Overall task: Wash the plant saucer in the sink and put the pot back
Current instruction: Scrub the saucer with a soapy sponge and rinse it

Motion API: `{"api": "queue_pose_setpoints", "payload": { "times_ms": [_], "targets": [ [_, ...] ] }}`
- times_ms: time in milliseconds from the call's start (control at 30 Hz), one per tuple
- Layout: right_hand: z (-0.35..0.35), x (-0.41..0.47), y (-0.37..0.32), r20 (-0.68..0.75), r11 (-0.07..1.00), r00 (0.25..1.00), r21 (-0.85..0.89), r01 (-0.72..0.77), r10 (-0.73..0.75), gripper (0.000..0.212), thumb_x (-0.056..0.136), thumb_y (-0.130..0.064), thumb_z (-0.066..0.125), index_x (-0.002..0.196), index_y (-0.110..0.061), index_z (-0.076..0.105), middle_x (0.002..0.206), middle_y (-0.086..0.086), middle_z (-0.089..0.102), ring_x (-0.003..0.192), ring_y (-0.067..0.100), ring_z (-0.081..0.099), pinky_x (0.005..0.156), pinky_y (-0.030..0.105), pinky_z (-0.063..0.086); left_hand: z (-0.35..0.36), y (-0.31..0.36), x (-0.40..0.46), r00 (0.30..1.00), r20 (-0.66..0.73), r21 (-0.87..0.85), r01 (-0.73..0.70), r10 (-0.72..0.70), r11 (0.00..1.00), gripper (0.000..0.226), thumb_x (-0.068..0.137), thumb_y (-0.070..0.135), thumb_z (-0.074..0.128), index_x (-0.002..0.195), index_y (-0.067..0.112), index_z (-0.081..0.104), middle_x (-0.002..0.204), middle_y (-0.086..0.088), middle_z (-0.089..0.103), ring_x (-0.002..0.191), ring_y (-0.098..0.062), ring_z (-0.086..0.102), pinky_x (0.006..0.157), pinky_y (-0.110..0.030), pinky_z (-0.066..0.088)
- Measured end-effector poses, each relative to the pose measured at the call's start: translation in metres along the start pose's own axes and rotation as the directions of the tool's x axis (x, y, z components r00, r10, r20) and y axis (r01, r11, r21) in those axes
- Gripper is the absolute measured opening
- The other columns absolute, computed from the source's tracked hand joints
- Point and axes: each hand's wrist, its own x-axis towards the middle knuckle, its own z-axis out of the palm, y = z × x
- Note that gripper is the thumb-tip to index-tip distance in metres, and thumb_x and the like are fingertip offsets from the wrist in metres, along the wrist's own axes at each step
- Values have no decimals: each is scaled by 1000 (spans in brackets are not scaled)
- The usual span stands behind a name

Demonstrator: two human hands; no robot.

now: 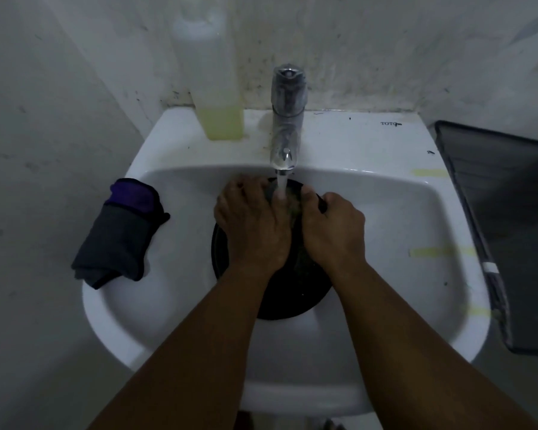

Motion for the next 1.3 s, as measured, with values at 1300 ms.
{"api": "queue_pose_setpoints", "payload": {
  "times_ms": [1300],
  "targets": [
    [-43,-76,-15,-113,883,876,-62,465,-469,41,104,-45,53,72,-22,40,52,-13,37,42,7,40,42,15,27,-34,-8,-8,921,302,-534,379,-247,756,60,108,50,13,110,3,49,118,-18,42,104,2,38,106,-4,24]
  ]
}}
